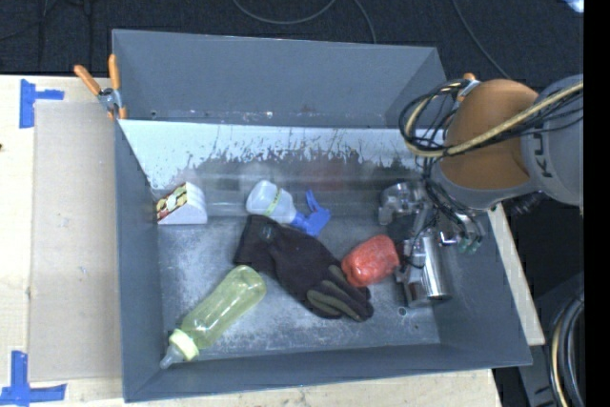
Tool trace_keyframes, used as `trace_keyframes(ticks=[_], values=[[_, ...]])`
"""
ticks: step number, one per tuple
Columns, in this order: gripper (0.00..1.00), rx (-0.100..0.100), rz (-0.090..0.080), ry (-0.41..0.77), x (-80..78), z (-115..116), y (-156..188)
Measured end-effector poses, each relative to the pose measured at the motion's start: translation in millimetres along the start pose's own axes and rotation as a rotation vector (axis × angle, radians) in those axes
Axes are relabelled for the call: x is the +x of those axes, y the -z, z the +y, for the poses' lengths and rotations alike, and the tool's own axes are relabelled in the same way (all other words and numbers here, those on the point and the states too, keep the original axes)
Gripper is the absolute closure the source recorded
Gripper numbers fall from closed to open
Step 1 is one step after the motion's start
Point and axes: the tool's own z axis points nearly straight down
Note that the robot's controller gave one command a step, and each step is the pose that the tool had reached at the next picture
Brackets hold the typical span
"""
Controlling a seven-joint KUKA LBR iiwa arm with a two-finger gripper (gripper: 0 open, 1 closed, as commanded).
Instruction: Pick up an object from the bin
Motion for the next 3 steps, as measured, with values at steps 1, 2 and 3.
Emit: trace_keyframes(ticks=[1,2,3], values=[[0.00,-0.002,0.006,-0.001,3.1,11,-49],[0.00,0.000,0.002,0.033,4.2,27,-2],[0.00,-0.002,0.003,0.193,42.1,61,-34]])
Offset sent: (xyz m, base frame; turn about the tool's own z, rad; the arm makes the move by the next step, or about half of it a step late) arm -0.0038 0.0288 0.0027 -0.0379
